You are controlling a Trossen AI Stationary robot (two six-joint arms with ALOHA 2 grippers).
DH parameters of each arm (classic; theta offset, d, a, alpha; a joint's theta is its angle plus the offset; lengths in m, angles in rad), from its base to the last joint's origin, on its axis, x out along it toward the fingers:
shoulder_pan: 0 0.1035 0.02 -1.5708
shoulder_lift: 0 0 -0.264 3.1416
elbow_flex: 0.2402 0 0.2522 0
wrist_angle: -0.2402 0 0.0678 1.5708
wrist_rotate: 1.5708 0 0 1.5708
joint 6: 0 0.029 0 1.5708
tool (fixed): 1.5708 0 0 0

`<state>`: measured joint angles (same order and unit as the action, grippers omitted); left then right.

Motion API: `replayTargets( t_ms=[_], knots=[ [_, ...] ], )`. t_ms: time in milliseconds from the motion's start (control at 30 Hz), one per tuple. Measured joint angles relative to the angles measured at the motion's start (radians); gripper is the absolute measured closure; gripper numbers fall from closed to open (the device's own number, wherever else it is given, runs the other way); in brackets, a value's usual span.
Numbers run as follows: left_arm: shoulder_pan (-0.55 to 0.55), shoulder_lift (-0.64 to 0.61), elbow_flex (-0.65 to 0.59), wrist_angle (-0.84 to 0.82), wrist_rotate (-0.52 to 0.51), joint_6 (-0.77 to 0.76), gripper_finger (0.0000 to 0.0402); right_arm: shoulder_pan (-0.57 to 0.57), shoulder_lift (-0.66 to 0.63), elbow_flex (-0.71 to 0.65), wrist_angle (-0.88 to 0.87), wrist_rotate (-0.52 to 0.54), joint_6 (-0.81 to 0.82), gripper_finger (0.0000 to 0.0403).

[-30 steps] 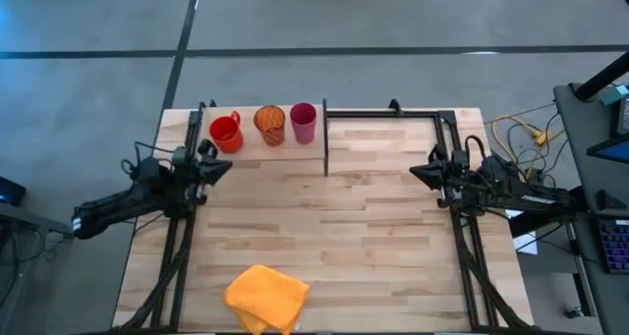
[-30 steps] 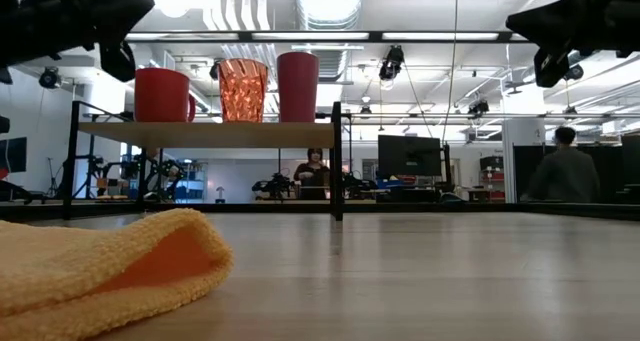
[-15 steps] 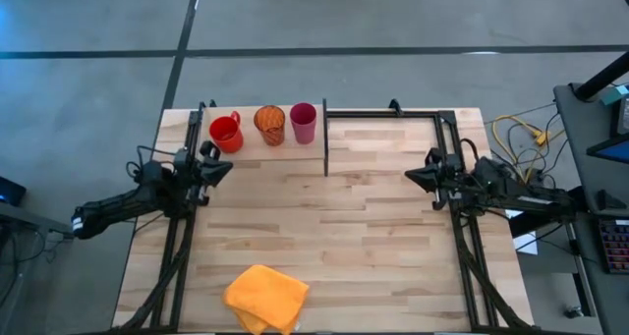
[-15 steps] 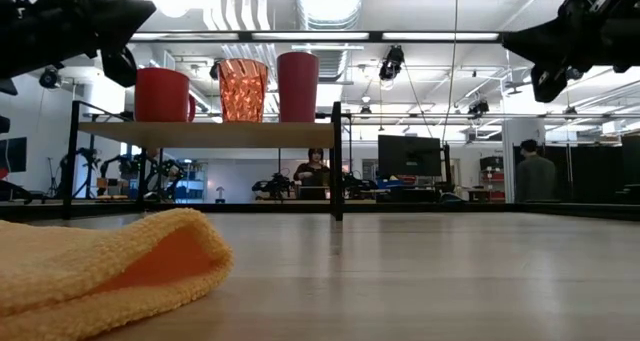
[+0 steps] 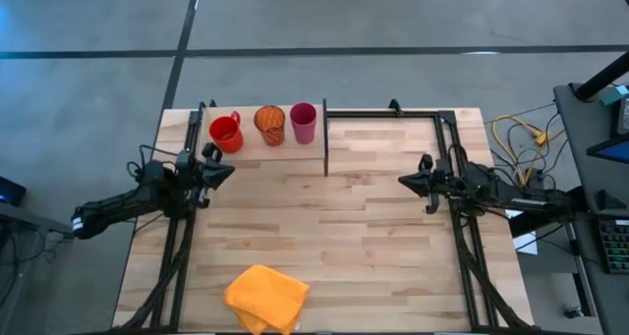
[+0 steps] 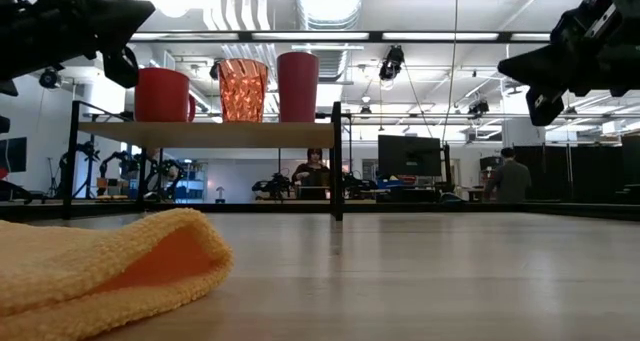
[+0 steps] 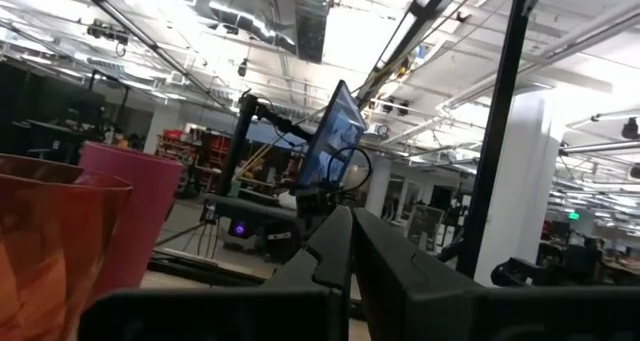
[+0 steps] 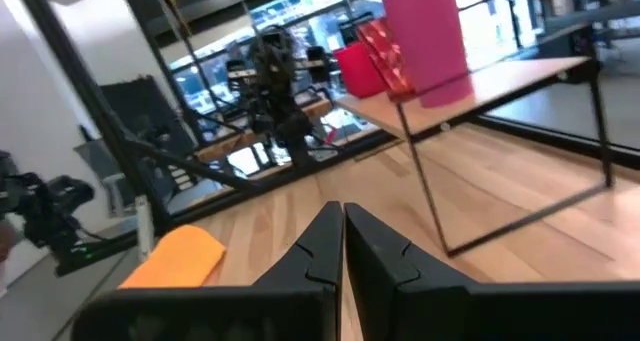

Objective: Stack small to large cups/mugs on shelf
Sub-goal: Return to Home Position

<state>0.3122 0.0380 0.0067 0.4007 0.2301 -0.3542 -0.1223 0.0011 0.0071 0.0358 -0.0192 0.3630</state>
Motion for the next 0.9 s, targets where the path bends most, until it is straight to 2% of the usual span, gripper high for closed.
replayTargets(
  t_ms=[133, 367, 500, 900],
  knots=[
    [0.0, 0.0, -0.001, -0.006, 0.004, 0.001, 0.0401, 0.0, -0.001, 0.001, 0.014, -0.028, -0.004, 0.0394],
    [0.0, 0.002, -0.001, -0.149, 0.005, -0.007, 0.0401, 0.0, 0.002, 0.001, -0.024, -0.028, 0.016, 0.0394],
    [0.0, -0.001, -0.002, -0.148, 0.005, -0.007, 0.0401, 0.0, 0.003, 0.001, -0.024, -0.028, 0.091, 0.0394],
    [0.0, 0.003, -0.002, -0.148, 0.005, -0.006, 0.0401, 0.0, 0.008, 0.002, -0.024, -0.026, 0.097, 0.0394]
  ],
)
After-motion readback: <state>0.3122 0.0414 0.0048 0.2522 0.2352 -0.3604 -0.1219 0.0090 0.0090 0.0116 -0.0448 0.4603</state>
